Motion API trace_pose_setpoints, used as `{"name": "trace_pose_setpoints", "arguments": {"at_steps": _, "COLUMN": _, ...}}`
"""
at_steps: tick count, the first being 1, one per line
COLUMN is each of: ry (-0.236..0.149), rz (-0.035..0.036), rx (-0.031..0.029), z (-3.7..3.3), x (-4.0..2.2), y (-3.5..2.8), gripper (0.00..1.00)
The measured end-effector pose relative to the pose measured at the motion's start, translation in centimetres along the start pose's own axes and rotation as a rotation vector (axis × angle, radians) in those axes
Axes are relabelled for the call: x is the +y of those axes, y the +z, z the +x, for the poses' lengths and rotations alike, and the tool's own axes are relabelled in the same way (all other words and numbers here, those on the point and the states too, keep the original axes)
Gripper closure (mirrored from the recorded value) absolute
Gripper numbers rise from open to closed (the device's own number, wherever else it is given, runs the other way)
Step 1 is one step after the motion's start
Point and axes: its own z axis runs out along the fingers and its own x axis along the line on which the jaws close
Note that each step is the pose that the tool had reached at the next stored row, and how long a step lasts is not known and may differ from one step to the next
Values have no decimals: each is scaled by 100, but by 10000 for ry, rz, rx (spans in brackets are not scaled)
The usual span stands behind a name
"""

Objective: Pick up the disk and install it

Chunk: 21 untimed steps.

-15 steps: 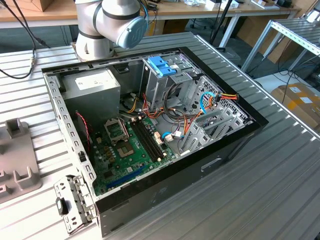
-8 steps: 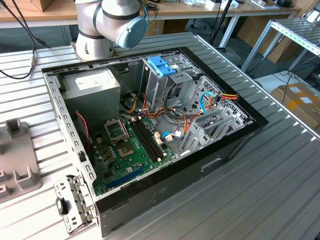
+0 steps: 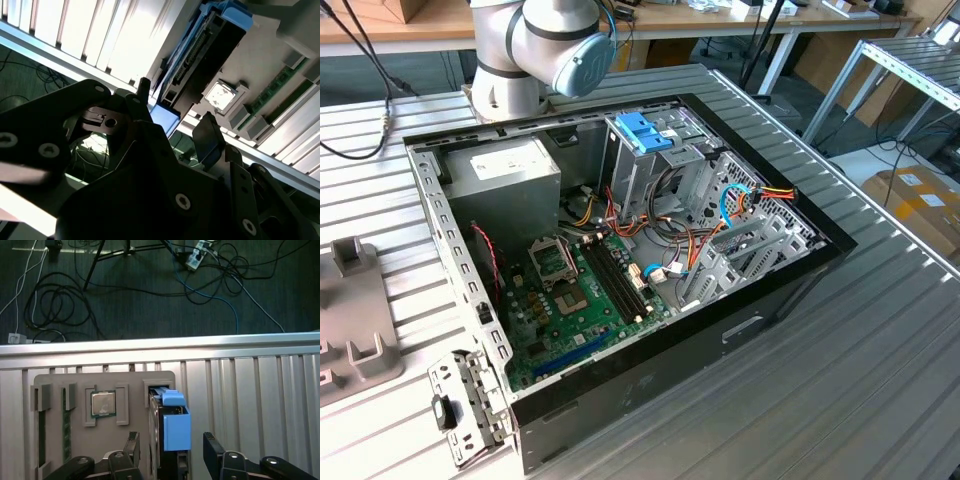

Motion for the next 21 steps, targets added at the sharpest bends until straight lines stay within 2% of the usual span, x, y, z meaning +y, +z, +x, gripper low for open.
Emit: {"name": "trace_pose_setpoints", "arguments": {"at_steps": 21, "ry": -19, "rz": -5, "rx": -66, "z": 5, "x": -1, "y": 94, "gripper": 38}}
